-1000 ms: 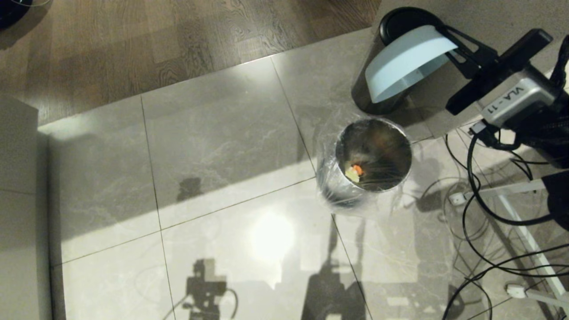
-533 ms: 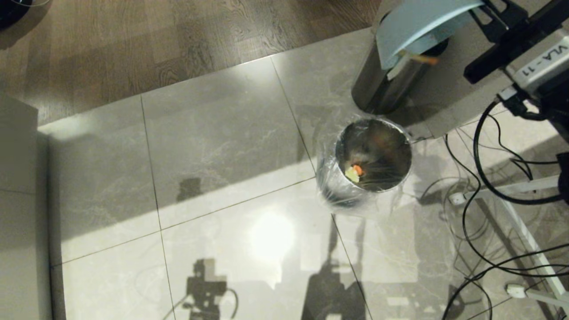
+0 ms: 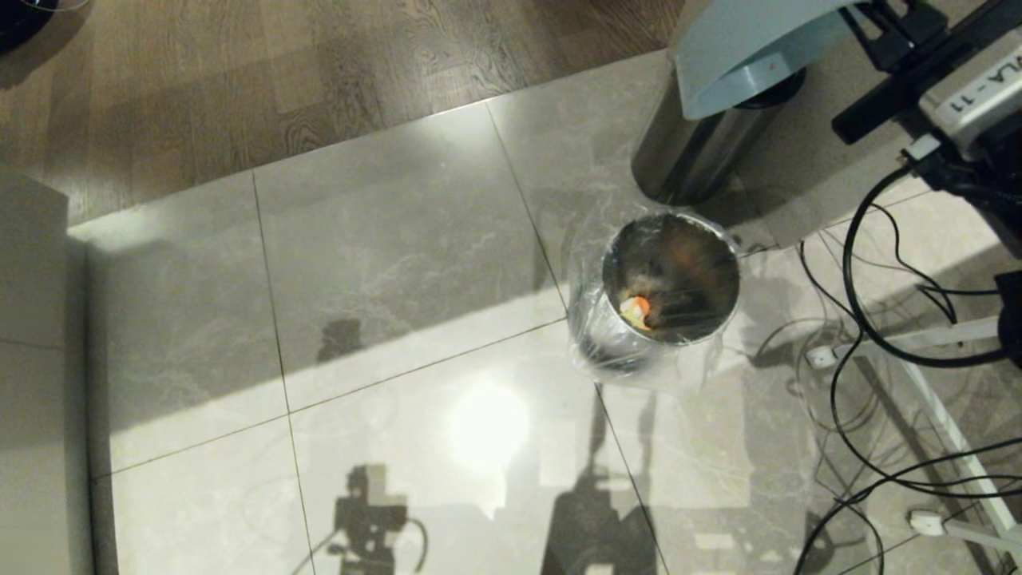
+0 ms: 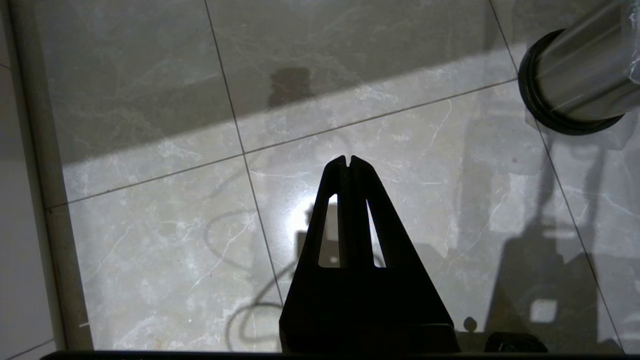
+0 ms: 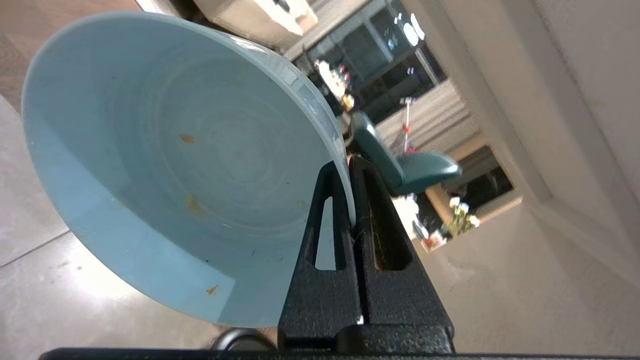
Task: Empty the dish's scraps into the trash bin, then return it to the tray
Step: Pour the leftover food from the bowl into the trash can, then put the bowl back to the table
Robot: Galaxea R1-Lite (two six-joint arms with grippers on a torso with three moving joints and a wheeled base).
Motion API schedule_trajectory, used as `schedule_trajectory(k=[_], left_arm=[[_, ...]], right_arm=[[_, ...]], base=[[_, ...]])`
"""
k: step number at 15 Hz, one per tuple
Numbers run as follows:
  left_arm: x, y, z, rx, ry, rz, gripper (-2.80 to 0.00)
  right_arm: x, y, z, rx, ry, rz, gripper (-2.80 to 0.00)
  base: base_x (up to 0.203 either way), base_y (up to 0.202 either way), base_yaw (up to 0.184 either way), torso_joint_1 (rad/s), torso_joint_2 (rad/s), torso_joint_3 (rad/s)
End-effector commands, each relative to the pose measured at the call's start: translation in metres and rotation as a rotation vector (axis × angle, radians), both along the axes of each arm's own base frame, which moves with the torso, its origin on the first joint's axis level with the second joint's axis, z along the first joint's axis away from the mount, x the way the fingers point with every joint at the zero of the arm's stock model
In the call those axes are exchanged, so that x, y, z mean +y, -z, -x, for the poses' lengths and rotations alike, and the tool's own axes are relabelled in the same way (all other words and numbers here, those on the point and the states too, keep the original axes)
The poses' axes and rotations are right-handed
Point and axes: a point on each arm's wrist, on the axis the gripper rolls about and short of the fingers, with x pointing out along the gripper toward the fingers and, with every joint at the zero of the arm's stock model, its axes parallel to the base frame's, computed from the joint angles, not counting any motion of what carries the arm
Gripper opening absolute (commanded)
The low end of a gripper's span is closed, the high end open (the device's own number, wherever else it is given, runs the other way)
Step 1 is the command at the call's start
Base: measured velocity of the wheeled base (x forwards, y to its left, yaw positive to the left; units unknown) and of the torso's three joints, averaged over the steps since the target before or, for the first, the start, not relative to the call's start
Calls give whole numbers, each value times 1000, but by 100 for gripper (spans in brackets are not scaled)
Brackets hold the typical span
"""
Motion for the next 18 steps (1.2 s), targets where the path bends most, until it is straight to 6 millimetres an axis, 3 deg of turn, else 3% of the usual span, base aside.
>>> schedule_trajectory(k=[1, 8, 13, 18], left_arm=[[0, 0, 0, 0, -1, 1, -280], [0, 0, 0, 0, 0, 1, -280], [0, 0, 0, -1, 0, 1, -280], [0, 0, 0, 0, 0, 1, -280]], right_arm=[[0, 5, -2, -9, 20, -27, -280], [-7, 66, -14, 395, 224, -408, -280], [-7, 77, -22, 620, 294, -682, -280], [-12, 95, -20, 797, 275, -767, -280]], base=[[0, 0, 0, 0, 0, 0], [0, 0, 0, 0, 0, 0], [0, 0, 0, 0, 0, 0], [0, 0, 0, 0, 0, 0]])
